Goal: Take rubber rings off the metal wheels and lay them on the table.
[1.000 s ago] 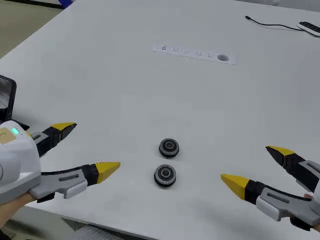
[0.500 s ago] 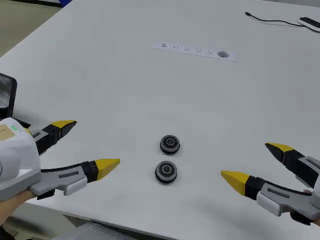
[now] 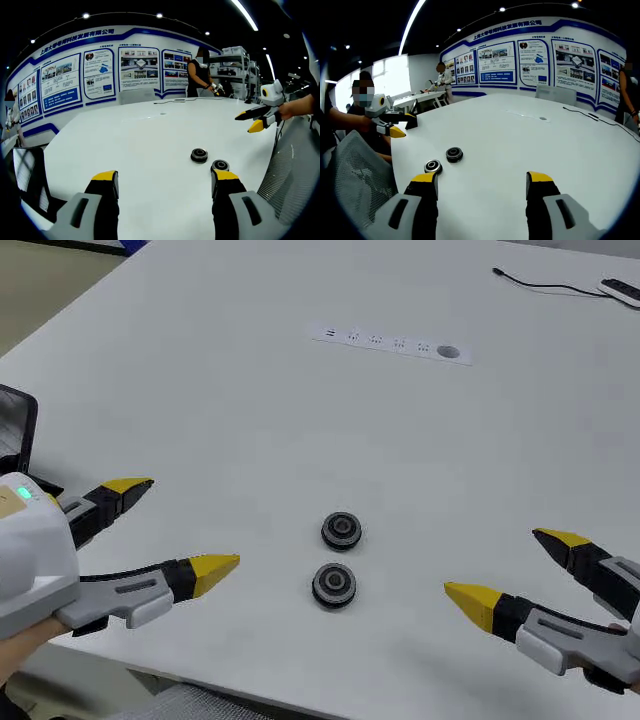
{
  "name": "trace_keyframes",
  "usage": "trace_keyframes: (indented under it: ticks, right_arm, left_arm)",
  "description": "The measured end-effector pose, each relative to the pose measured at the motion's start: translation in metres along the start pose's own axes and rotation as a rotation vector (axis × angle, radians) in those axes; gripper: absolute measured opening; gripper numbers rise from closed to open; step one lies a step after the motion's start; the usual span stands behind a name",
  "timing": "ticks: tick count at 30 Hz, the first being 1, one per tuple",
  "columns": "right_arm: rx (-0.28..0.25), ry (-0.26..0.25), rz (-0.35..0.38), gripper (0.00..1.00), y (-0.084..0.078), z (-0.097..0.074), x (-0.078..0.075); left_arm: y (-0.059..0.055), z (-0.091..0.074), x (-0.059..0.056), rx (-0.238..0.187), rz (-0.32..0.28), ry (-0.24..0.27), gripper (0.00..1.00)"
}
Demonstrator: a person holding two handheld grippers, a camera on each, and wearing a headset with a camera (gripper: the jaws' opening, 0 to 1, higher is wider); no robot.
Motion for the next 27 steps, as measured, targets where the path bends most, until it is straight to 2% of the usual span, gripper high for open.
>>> trace_keyframes:
  ticks: [7,12,17,24,27]
  right_arm:
    - [-0.013,-0.012,-0.001,0.7,0.0,-0.002,0.0]
    - [-0.018,-0.005,0.041,0.67,0.0,-0.002,0.0]
    - [-0.012,-0.003,0.059,0.6,-0.003,-0.003,0.0]
    - [-0.011,0.0,0.095,0.58,-0.005,-0.003,-0.001]
    - [-0.018,-0.004,0.109,0.57,-0.006,-0.004,-0.001]
  left_arm:
    - [0.002,0.001,-0.005,0.0,0.008,-0.01,0.77]
    - [0.005,0.006,-0.012,0.004,0.026,-0.04,0.76]
    - [0.008,0.01,-0.016,0.006,0.036,-0.057,0.75]
    - [0.012,0.02,-0.029,0.018,0.079,-0.111,0.71]
    - [0.013,0.026,-0.034,0.019,0.08,-0.137,0.69]
Point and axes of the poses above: the centre of the closed fingertips' face, and the gripper's own axes: z roughly forward along the fingers, x roughly to its left, y roughly out of its top, the point moved 4 cm from there along -z, roughly backward along the fingers, and after that the axes turned 10 degrees about x, right-handed, at the moved point
